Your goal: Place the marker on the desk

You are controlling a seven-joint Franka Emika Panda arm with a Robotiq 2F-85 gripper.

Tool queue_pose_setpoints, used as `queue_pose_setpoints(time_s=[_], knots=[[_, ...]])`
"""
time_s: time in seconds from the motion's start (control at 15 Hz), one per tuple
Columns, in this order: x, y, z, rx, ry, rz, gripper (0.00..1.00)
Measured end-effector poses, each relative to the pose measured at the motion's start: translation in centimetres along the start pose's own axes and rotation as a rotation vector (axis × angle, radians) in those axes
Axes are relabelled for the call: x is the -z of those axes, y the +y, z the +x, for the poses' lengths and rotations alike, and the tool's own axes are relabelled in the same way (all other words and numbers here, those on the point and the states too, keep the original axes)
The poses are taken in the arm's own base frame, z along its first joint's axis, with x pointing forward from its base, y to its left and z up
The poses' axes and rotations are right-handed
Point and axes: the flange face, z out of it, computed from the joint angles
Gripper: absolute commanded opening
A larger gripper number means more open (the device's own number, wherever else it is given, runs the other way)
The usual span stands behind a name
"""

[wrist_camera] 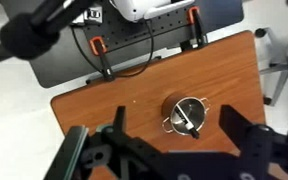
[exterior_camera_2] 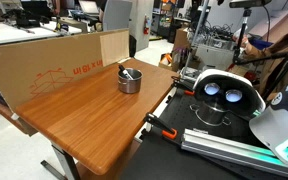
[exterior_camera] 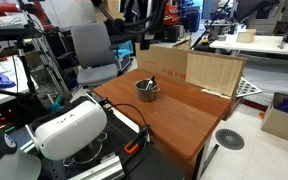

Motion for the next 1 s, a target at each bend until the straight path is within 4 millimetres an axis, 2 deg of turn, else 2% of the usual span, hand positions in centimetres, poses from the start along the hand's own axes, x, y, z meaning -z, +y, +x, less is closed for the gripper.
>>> queue_pose_setpoints(time_s=[0.8, 1.0], knots=[[0.04, -0.04, 0.02, 0.001, 0.001, -0.001, 1.00], [-0.72, -0.55, 0.05, 0.003, -0.012, -0.009, 1.00]])
